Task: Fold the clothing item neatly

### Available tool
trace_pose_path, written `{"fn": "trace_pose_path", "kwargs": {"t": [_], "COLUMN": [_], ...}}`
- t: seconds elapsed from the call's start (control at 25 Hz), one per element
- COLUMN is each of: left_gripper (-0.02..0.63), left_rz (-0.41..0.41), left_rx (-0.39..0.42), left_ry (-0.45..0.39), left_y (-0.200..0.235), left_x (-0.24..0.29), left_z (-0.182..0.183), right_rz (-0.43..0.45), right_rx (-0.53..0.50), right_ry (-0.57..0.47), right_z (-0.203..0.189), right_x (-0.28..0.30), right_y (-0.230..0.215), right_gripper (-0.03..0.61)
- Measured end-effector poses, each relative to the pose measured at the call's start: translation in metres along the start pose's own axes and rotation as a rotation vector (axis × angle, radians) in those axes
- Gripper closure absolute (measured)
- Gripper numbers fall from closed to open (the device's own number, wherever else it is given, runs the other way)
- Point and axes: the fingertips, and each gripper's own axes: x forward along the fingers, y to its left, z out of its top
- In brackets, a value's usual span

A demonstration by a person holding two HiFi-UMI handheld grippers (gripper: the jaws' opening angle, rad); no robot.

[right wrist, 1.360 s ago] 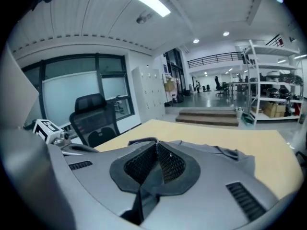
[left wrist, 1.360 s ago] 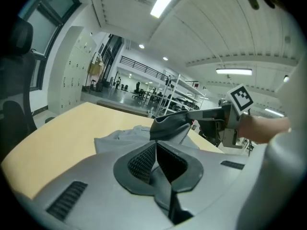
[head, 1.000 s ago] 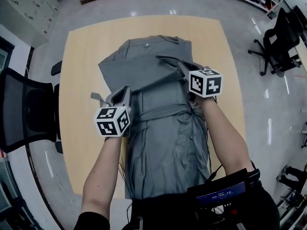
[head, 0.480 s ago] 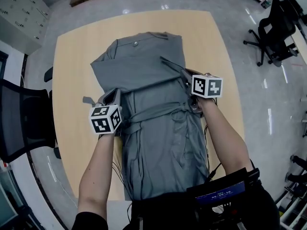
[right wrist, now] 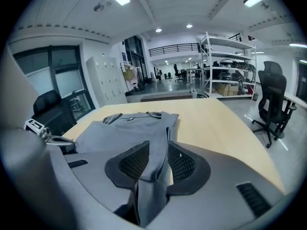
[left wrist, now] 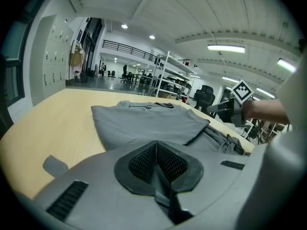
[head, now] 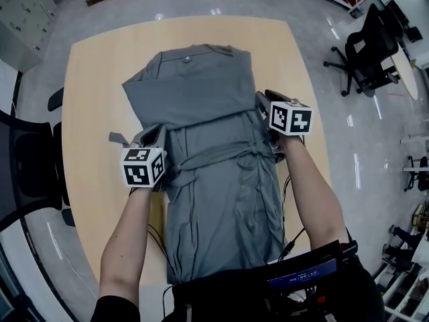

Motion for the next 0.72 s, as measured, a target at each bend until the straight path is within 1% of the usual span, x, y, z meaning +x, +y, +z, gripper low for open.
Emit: {"fn": "trace_pose_path", "kwargs": {"t": [0.16,0.32,0.44,0.56,0.6,0.64,0.68,0.72], "left_gripper": [0.615,0.615,0.615,0.615,0.615,0.614,0.614,0.615], "left_rz": [0.028,0.039,0.054,0.067,0.069,0.072,0.076,0.083], "left_rx": [-0.014,0.027,0.030,0.039,0.038,0.031,0.023,0.014], "left_ry": [-0.008,-0.019,-0.044,-0.061,-0.062,-0.062,-0.060,-0.058], "left_y": [-0.002,-0.009,-0.010,-0.011,-0.012,-0.012,-0.011,-0.011], "left_x": [-0.016,-0.027,-0.029,-0.026,-0.026,-0.025,-0.024,-0.024], "left_z": [0.000,0.011,0.022,0.028,0.028,0.027,0.026,0.024], "right_rz": [0.044,0.044,0.085,0.092,0.102,0.117,0.131,0.139], "right_rx": [-0.012,-0.072,-0.094,-0.105,-0.110,-0.113,-0.115,-0.116], "right_ry": [0.012,0.030,0.034,0.072,0.084,0.091,0.093,0.091], "right_z": [0.012,0.020,0.026,0.026,0.025,0.024,0.023,0.023], "right_x": [0.033,0.063,0.078,0.089,0.091,0.092,0.092,0.091], "right_y": [-0.002,-0.010,-0.008,-0.013,-0.013,-0.013,-0.012,-0.012], "right_gripper": [0.462,0.460,0.462,0.463,0.468,0.498,0.549,0.555]}}
